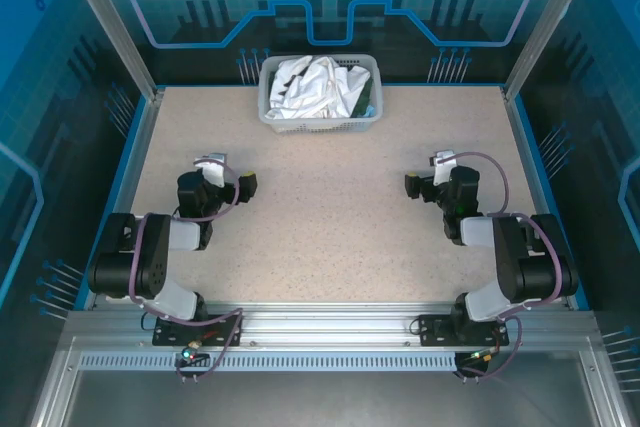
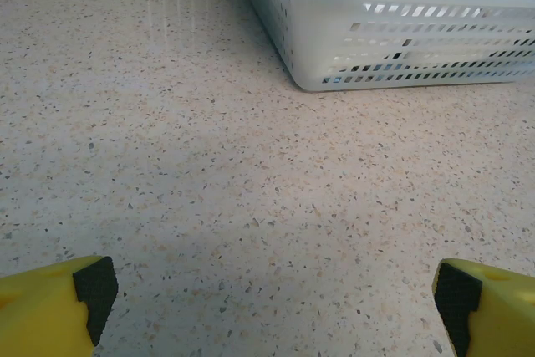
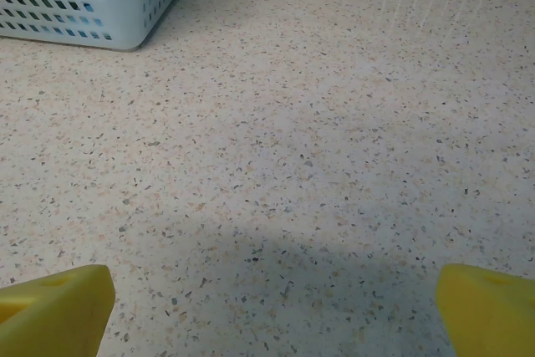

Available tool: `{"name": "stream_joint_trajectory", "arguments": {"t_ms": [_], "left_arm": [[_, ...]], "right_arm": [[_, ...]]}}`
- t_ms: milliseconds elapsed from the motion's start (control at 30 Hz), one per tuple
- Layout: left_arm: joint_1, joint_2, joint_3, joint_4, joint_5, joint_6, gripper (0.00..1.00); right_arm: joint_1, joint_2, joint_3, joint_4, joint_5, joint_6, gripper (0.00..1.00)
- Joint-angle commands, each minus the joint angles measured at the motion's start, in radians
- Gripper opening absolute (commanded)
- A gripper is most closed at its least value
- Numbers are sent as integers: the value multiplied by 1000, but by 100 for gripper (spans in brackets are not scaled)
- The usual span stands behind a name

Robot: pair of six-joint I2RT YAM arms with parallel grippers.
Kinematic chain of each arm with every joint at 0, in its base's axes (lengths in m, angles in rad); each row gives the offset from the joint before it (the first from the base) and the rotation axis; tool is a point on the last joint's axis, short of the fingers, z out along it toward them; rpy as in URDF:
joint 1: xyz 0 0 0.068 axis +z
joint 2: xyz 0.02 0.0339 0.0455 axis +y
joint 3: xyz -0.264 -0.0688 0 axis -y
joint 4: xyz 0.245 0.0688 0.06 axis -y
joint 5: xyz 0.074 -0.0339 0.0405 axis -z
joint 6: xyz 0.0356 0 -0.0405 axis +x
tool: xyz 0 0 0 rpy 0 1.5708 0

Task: Fold and stack the t-shirts

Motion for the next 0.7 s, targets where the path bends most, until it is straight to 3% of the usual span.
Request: {"name": "stream_joint_trajectory", "arguments": {"t_ms": [0, 667], "left_arm": [[8, 2, -3, 28, 29, 8, 99], [23, 3, 0, 27, 48, -3, 99]], "right_arm": [[8, -7, 11, 21, -11, -8, 100], [11, -9, 11, 22, -9, -9, 100]]}}
